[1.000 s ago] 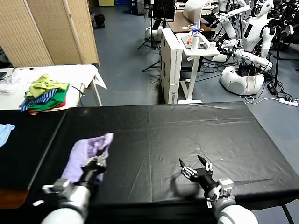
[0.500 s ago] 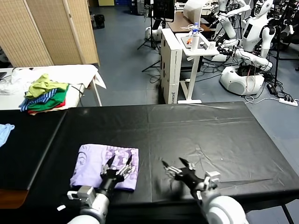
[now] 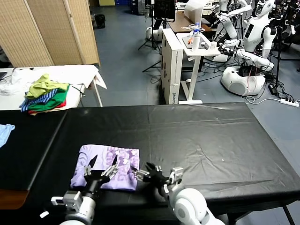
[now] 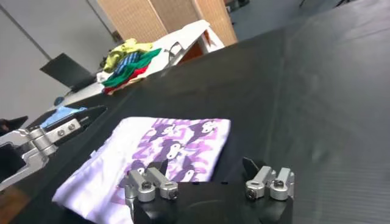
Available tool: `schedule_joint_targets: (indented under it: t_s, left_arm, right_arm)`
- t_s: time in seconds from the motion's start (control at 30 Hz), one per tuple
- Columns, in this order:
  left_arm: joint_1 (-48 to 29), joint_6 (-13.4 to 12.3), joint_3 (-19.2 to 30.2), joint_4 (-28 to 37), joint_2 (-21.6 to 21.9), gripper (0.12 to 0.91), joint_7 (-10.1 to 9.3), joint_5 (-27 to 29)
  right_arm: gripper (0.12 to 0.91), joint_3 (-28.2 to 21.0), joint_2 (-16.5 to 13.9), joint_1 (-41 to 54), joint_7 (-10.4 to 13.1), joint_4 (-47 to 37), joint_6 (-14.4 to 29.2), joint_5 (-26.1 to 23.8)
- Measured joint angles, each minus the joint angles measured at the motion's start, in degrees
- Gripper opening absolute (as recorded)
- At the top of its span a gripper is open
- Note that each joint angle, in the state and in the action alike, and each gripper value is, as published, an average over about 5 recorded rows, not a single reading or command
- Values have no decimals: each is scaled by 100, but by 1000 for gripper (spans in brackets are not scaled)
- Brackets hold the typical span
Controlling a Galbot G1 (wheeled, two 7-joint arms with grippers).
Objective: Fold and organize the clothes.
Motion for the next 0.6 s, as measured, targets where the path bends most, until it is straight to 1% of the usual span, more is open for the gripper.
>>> schedule_joint_targets:
  t_s: [0.1, 0.13, 0.2, 0.23, 0.33, 0.37, 0.43, 0.6]
  left_arm:
    - [46, -12, -57, -22, 1, 907, -5, 4]
    - [63, -17, -74, -31, 1, 907, -7, 5]
    - [96, -26, -104, -55, 0, 907, -10, 3]
    - [115, -29, -119, -68, 0, 907, -13, -2]
    - [176, -37, -162, -102, 1, 907, -30, -20]
    - [195, -44, -175, -110, 1, 907, -38, -24]
    - [231, -68, -202, -124, 2, 907, -59, -30]
    - [326, -156, -288, -134, 20, 907, -98, -67]
  right_arm:
    - [632, -46, 32, 15, -9, -84, 20, -28]
    - [555, -50, 38, 16, -12, -102, 28, -39]
    - [441, -44, 44, 11, -17, -118, 37, -59]
    - [365, -33, 44, 6, -19, -117, 39, -68]
    - [202, 26, 26, -15, -18, -93, 38, -92]
    - [169, 52, 13, -24, -18, -81, 37, -100]
    - [140, 119, -30, -48, -18, -43, 28, -113]
    - [139, 400, -263, -134, -48, 117, -24, -108]
